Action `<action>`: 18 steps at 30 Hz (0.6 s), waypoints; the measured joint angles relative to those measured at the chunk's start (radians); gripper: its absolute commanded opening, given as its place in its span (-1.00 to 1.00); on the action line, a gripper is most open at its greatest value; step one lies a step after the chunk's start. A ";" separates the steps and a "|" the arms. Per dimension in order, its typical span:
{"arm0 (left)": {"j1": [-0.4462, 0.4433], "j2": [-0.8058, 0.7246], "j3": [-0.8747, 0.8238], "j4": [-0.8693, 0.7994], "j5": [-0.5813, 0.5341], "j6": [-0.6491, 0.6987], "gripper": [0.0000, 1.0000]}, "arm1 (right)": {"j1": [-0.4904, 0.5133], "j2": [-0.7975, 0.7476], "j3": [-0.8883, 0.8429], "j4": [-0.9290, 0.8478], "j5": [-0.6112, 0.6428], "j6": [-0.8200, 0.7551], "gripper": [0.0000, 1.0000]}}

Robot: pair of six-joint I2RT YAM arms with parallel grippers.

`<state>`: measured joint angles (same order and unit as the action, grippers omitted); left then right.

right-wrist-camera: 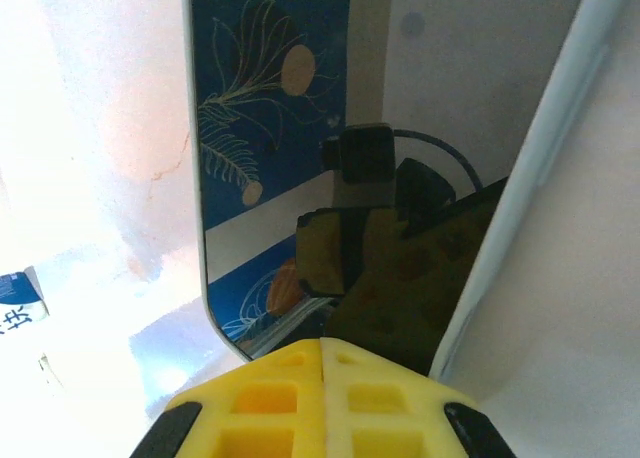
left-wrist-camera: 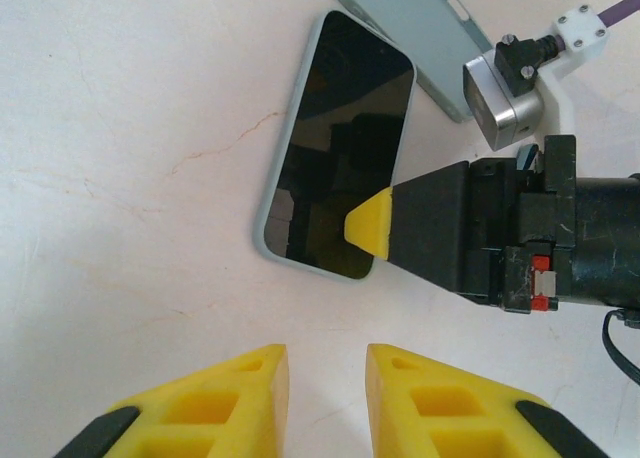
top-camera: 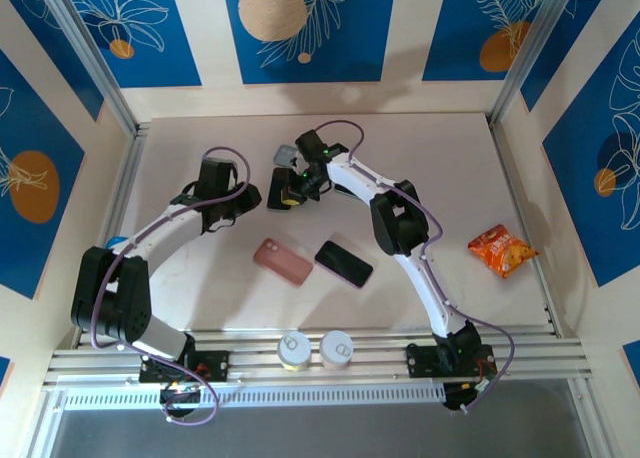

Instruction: Put the phone into the phone case

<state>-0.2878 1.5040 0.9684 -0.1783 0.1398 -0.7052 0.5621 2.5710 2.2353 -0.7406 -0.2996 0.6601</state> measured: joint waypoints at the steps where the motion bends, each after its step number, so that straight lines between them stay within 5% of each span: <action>1: 0.000 0.000 0.000 0.000 -0.001 0.000 -0.47 | -0.002 0.000 0.001 -0.003 0.002 -0.002 -1.00; 18: 0.000 -0.003 0.000 -0.002 -0.003 0.000 -0.47 | -0.015 -0.019 -0.028 -0.005 0.016 -0.038 -1.00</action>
<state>-0.2878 1.5005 0.9680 -0.1802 0.1368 -0.7052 0.5472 2.5515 2.2074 -0.7452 -0.2832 0.6224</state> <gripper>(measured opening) 0.265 0.047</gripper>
